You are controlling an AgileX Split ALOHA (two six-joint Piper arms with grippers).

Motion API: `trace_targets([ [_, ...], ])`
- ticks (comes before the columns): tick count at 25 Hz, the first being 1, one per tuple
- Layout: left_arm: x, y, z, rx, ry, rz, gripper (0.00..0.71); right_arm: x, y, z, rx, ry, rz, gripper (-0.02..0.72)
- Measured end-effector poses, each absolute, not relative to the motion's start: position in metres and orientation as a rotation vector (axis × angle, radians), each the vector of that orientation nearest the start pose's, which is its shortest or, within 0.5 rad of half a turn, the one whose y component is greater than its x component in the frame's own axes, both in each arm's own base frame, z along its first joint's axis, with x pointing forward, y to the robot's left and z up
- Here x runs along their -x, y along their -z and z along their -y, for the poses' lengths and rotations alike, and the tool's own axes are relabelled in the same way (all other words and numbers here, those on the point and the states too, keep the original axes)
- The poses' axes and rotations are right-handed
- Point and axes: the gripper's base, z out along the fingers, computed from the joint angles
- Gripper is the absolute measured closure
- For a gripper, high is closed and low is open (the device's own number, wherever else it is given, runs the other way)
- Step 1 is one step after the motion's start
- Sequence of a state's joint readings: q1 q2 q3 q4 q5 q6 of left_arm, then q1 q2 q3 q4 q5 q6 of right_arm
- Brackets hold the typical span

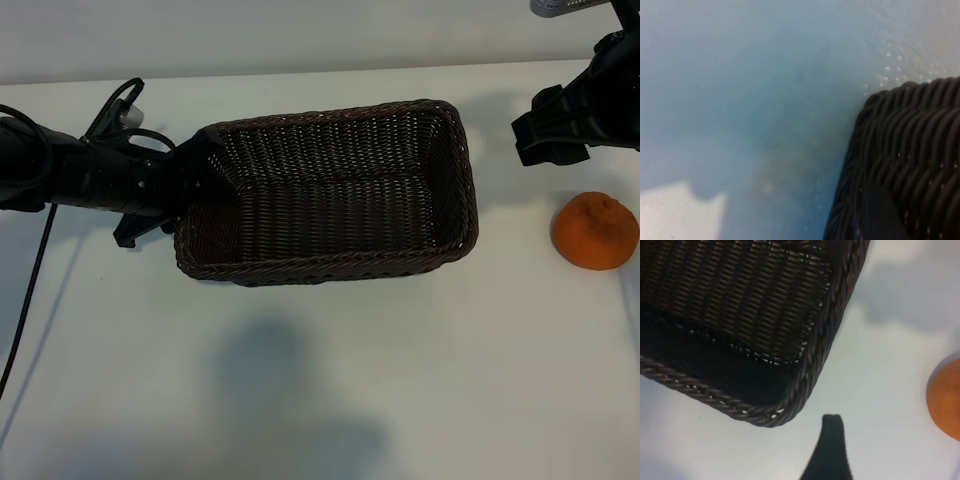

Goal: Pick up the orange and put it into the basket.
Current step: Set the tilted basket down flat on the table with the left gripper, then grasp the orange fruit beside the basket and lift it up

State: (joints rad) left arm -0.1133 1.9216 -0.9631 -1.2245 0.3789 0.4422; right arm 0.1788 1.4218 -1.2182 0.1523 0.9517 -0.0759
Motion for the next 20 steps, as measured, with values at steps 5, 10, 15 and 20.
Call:
trace_targets([
  [5, -0.3543, -0.1288, 0.0737, 0.715, 0.793, -2.579, 0.363, -0.2852, -0.3219, -0.0629, 0.261, -0.228, -2.625, 0.108],
  [10, -0.3533, -0.1297, 0.0761, 0.723, 0.833, -2.590, 0.204, -0.2852, -0.3219, -0.0630, 0.260, -0.228, -2.624, 0.108],
  [15, -0.3538, -0.1310, 0.0773, 0.731, 0.854, -2.589, 0.094, -0.2854, -0.3219, -0.0630, 0.260, -0.228, -2.622, 0.108],
  [20, -0.3532, -0.1314, 0.0779, 0.724, 0.861, -2.596, 0.090, -0.2854, -0.3219, -0.0630, 0.260, -0.228, -2.622, 0.108],
])
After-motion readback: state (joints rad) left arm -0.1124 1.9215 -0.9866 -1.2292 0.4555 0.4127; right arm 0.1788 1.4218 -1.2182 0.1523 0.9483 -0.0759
